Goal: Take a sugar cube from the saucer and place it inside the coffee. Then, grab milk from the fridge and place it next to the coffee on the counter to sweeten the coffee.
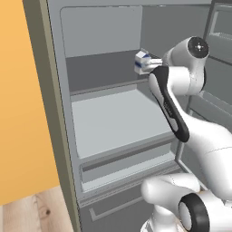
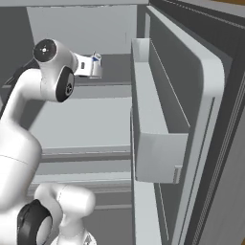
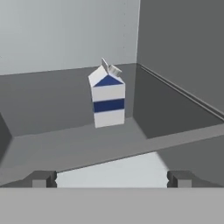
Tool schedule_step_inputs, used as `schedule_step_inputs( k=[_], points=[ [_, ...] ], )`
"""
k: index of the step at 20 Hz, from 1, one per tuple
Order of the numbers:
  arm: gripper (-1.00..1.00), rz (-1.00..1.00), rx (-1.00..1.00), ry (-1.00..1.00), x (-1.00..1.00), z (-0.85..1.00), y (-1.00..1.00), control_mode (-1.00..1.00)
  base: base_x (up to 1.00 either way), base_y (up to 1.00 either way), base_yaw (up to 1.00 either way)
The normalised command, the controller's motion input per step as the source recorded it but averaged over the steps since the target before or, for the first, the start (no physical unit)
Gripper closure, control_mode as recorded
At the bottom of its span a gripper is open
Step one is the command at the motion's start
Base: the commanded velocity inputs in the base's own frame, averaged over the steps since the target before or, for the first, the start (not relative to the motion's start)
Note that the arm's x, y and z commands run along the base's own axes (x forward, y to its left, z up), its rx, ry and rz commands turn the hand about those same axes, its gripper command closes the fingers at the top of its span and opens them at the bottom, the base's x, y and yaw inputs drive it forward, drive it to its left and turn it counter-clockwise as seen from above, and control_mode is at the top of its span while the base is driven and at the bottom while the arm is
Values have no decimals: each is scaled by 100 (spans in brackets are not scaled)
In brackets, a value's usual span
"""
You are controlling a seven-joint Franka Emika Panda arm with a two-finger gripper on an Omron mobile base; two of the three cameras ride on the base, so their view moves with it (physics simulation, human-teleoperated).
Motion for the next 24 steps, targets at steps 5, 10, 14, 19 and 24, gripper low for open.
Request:
schedule_step_inputs(
  k=[5, 10, 14, 19, 24],
  points=[
    [-100, 0, 0, 0, 46, 0, 0, -100, 0, 0, 0],
    [-100, 0, 0, 0, 35, 0, 0, -100, 0, 0, 0],
    [-100, 0, 0, 0, 41, -2, 0, -100, 0, 0, 0],
    [-100, 0, 0, 0, 35, -5, 0, -100, 0, 0, 0],
    [-100, 0, 1, 0, 29, -8, 0, -100, 0, 0, 0]
  ],
)
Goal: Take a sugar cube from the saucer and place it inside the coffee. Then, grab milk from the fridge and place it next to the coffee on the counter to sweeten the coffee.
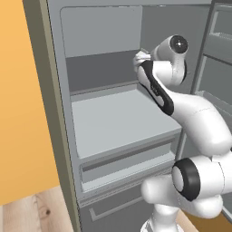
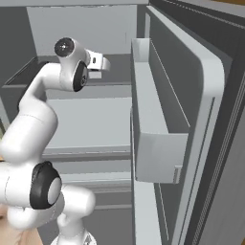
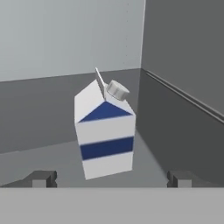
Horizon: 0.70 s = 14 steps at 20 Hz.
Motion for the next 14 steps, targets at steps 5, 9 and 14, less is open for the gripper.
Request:
schedule_step_inputs(
  k=[5, 9, 14],
  points=[
    [-100, 0, 0, 0, 30, -8, 1, -100, 0, 0, 0],
    [-100, 0, 0, 0, 34, -6, 4, -100, 0, 0, 0],
    [-100, 0, 0, 0, 32, -4, 2, -100, 0, 0, 0]
  ],
)
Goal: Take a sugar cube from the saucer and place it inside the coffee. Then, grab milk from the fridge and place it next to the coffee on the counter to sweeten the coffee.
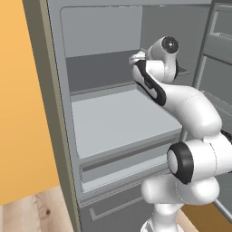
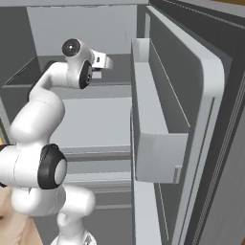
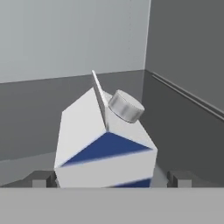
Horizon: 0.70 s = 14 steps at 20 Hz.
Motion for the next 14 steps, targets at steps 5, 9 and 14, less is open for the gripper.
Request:
schedule_step_inputs(
  k=[5, 9, 14],
  points=[
    [-100, 0, 0, 0, 30, -3, 0, -100, 0, 0, 0],
    [-100, 0, 0, 0, 27, -7, 0, -100, 0, 0, 0],
    [100, 0, 0, 0, 7, -2, 0, -100, 0, 0, 0]
  ],
)
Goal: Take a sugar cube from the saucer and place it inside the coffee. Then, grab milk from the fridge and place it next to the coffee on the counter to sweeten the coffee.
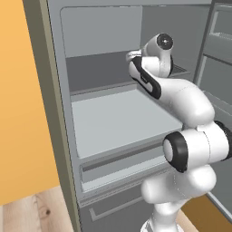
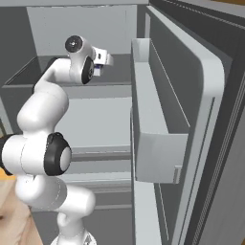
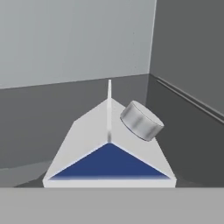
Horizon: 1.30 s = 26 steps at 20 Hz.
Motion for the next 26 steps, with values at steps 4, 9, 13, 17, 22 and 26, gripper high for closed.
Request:
schedule_step_inputs(
  k=[4, 9, 13, 17, 22, 26],
  points=[
    [100, 0, 0, 0, -7, 0, 0, -100, 0, 0, 0],
    [100, 0, 0, 0, -84, 0, -3, -100, 0, 0, 0],
    [100, 0, 1, -7, -100, 35, -13, -100, 0, 0, 0],
    [100, 0, 0, -13, -100, 58, -4, -100, 0, 0, 0],
    [100, 4, 0, -2, -100, -3, -3, -100, 0, 0, 0],
    [100, 3, -2, 4, -100, -49, 0, -100, 0, 0, 0]
  ],
)
